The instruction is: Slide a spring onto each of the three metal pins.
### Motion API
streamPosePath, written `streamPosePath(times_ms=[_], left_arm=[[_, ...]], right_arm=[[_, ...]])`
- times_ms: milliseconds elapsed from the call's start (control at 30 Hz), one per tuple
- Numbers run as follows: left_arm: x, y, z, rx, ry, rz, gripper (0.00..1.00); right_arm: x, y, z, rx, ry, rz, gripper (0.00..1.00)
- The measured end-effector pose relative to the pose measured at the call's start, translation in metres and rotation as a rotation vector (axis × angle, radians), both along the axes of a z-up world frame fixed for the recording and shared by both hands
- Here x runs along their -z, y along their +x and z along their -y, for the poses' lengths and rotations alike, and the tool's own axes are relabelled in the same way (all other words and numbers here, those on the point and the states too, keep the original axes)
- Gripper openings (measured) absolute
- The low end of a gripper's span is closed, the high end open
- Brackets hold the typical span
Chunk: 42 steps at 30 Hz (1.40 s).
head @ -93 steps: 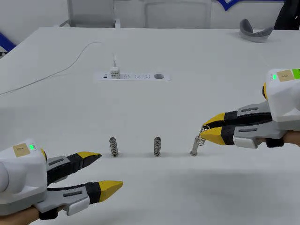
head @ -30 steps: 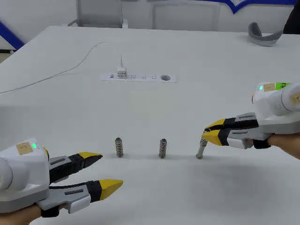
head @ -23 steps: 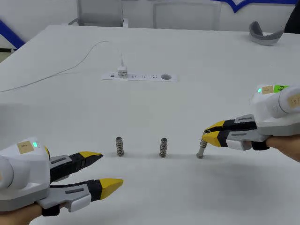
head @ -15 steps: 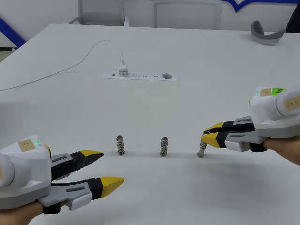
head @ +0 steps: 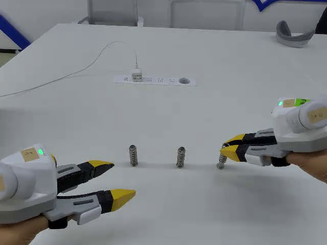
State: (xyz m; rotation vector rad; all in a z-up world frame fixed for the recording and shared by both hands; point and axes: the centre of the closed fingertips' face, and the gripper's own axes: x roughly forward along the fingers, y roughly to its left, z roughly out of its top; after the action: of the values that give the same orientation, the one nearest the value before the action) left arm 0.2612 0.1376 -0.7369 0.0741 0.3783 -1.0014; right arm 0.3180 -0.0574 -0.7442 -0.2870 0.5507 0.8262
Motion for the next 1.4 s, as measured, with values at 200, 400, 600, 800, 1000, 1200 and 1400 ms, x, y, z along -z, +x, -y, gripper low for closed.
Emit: streamPosePath(times_ms=[200,400,600,800,1000,1200,1400], left_arm=[[-0.001,0.001,0.0,-0.001,0.0,0.004,0.49],[-0.001,0.001,0.0,-0.004,-0.002,0.005,0.49],[-0.003,0.001,0.0,-0.005,-0.002,0.008,0.49],[-0.002,0.002,-0.001,-0.006,0.0,0.007,0.49],[-0.003,0.002,-0.002,-0.011,0.0,0.008,0.49],[-0.004,0.003,-0.003,-0.014,-0.002,0.011,0.49],[-0.003,0.003,-0.004,-0.015,-0.001,0.009,0.5]], right_arm=[[0.003,0.001,0.0,0.002,-0.002,0.001,0.12],[0.006,0.001,0.0,0.006,-0.002,-0.003,0.12],[0.009,0.001,0.001,0.008,-0.004,-0.009,0.12],[0.013,0.001,0.001,0.006,-0.009,-0.012,0.12],[0.018,0.0,0.001,0.002,-0.023,-0.015,0.12],[0.018,0.001,0.001,0.006,-0.016,-0.015,0.12],[0.019,0.0,0.001,0.004,-0.022,-0.014,0.12]])
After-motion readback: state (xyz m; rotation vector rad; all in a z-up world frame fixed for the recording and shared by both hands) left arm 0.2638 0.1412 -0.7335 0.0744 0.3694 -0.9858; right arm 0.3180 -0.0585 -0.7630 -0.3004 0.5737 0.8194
